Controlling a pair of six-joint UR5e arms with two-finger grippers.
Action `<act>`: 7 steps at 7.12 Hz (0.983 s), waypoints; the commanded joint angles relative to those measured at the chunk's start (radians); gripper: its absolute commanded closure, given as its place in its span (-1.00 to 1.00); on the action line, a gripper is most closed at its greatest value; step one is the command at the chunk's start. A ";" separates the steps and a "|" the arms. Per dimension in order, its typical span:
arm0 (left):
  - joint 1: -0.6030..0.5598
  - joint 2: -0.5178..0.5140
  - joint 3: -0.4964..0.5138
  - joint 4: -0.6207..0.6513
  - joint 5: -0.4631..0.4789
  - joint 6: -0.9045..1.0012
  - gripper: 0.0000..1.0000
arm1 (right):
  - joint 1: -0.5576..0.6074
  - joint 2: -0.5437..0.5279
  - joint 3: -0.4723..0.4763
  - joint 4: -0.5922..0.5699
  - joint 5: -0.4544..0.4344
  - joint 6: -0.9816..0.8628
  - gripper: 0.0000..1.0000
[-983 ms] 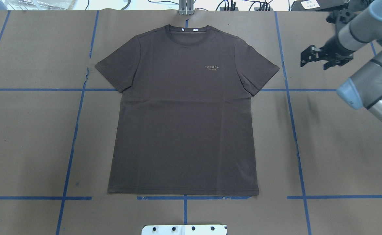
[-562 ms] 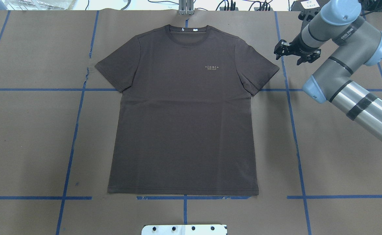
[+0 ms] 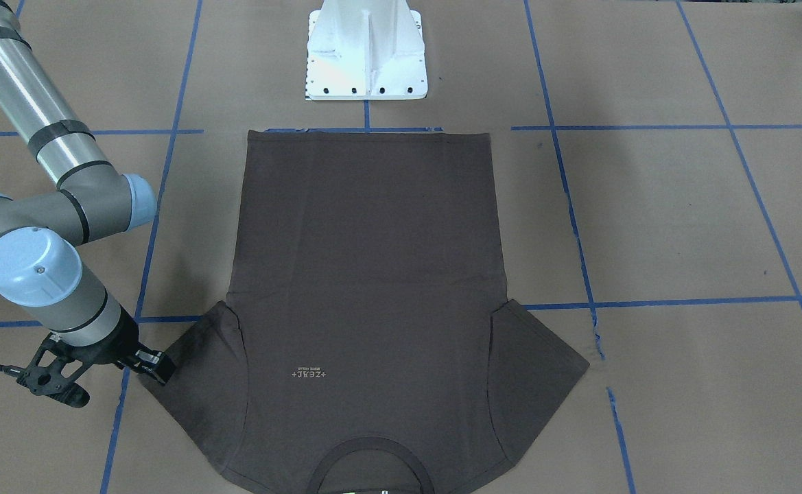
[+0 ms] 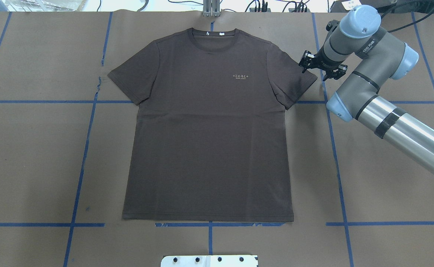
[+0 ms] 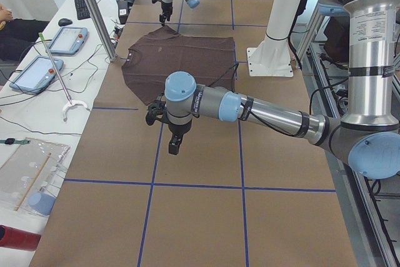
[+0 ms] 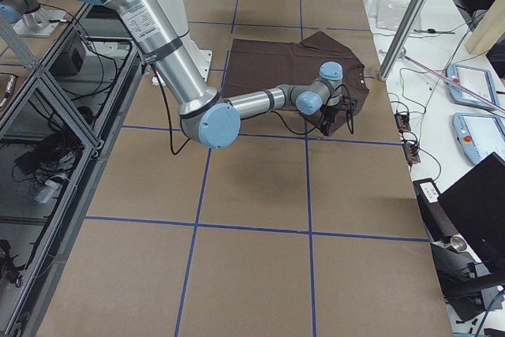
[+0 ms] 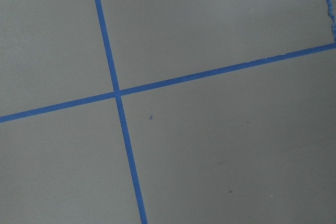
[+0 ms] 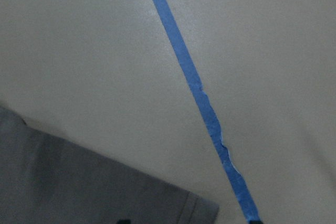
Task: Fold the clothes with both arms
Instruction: 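Move the right gripper down to the sleeve nearest it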
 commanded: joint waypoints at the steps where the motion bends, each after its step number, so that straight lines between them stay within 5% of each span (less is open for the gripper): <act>1: 0.000 0.002 -0.001 0.000 0.001 0.002 -1.00 | -0.009 0.005 -0.021 0.001 -0.035 0.005 -0.51; 4: 0.000 0.002 -0.001 0.000 0.001 0.005 -1.00 | -0.017 0.025 -0.054 0.000 -0.043 0.004 -0.40; 5: 0.000 0.002 -0.003 0.000 0.001 0.006 -1.00 | -0.017 0.025 -0.054 0.000 -0.043 0.004 -0.19; 7: 0.000 0.002 -0.009 0.000 0.001 0.005 -1.00 | -0.017 0.025 -0.054 0.000 -0.043 0.005 0.77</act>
